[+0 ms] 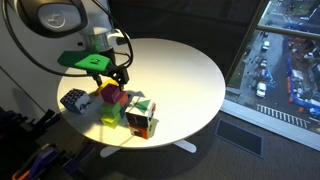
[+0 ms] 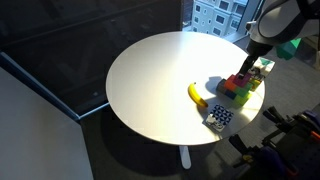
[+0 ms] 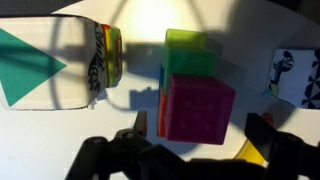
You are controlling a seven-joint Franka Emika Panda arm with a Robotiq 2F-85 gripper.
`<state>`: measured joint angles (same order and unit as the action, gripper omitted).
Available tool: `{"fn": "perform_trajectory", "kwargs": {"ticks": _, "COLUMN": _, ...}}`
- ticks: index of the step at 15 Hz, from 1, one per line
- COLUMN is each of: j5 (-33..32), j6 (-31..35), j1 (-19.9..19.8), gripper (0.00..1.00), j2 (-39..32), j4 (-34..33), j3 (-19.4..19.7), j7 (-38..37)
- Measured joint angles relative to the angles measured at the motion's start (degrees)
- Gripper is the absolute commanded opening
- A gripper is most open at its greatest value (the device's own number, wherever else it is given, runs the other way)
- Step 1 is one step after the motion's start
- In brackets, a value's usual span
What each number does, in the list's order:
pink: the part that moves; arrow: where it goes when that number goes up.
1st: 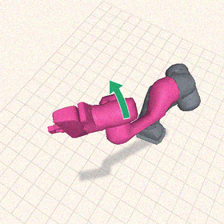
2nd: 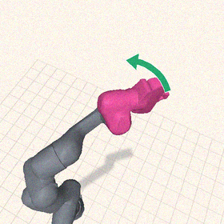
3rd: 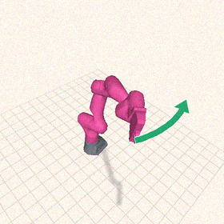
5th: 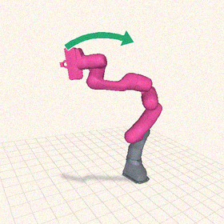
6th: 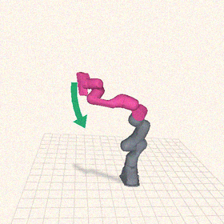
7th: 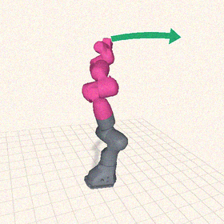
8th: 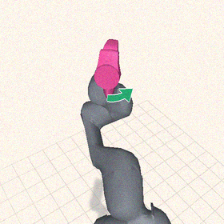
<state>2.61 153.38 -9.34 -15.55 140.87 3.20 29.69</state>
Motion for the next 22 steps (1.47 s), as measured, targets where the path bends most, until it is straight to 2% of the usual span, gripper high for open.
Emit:
{"fn": "perform_trajectory", "kwargs": {"ticks": 16, "j5": 0.00, "j6": 0.07, "j1": -0.12, "gripper": 1.00, "j2": -0.86, "j4": -0.45, "j3": -0.64, "j7": -0.22}}
{"fn": "perform_trajectory", "kwargs": {"ticks": 18, "j5": 0.00, "j6": 0.07, "j1": -0.12, "gripper": 0.72, "j2": -1.06, "j4": -0.45, "j3": -1.00, "j7": -0.32}}
{"fn": "perform_trajectory", "kwargs": {"ticks": 22, "j5": 0.00, "j6": 0.20, "j1": -0.12, "gripper": 0.40, "j2": -1.42, "j4": -0.45, "j3": -1.40, "j7": -0.47}}
